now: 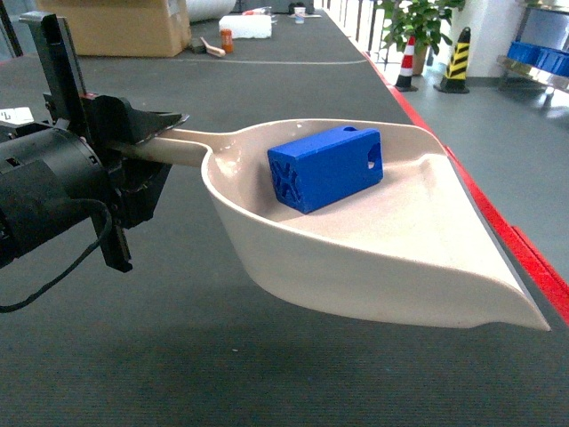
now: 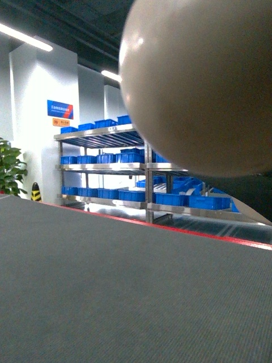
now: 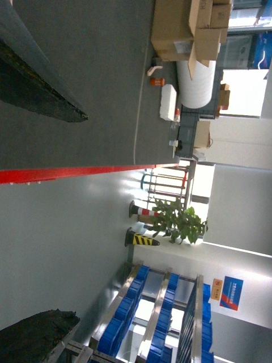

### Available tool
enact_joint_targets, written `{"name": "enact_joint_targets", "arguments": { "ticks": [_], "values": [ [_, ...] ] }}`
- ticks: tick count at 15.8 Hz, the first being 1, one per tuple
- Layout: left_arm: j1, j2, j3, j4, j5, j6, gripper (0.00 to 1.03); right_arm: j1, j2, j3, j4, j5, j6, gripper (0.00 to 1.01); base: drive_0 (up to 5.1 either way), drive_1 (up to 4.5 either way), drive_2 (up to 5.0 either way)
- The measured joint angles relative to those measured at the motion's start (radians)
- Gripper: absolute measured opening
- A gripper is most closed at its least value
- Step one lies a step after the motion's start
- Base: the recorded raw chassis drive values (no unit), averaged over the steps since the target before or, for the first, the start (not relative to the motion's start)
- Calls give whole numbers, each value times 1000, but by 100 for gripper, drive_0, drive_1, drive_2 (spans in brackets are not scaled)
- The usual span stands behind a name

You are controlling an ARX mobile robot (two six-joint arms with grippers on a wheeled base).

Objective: Place part in tray to right shelf

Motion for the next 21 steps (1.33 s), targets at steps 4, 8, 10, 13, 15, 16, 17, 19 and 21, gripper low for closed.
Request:
{"name": "enact_joint_targets", "arguments": {
  "ticks": [4,8,10,13,15,16,17,19,21],
  "values": [
    [0,0,1,6,0,0,14,0,-1,0,2,0,0,98,508,-236,-236],
    [0,0,1,-1,0,0,14,0,0,0,0,0,0,98,503,-238,-238],
    [0,0,2,4,1,0,14,-1,0,0,-1,3,0,98,494,-247,-247],
    [0,0,1,2,-2,0,14,0,0,0,0,0,0,98,499,-242,-242],
    [0,0,2,5,1,-1,14,0,0,0,1,2,0,98,505,-236,-236],
    [0,0,2,1,1,0,14,0,0,0,1,1,0,98,499,-241,-241],
    [0,0,2,2,1,0,14,0,0,0,1,1,0,98,491,-250,-250],
    [0,0,2,2,1,0,14,0,0,0,1,1,0,98,493,-248,-248],
    [0,0,2,2,1,0,14,0,0,0,1,0,0,98,491,-250,-250]
  ]
}}
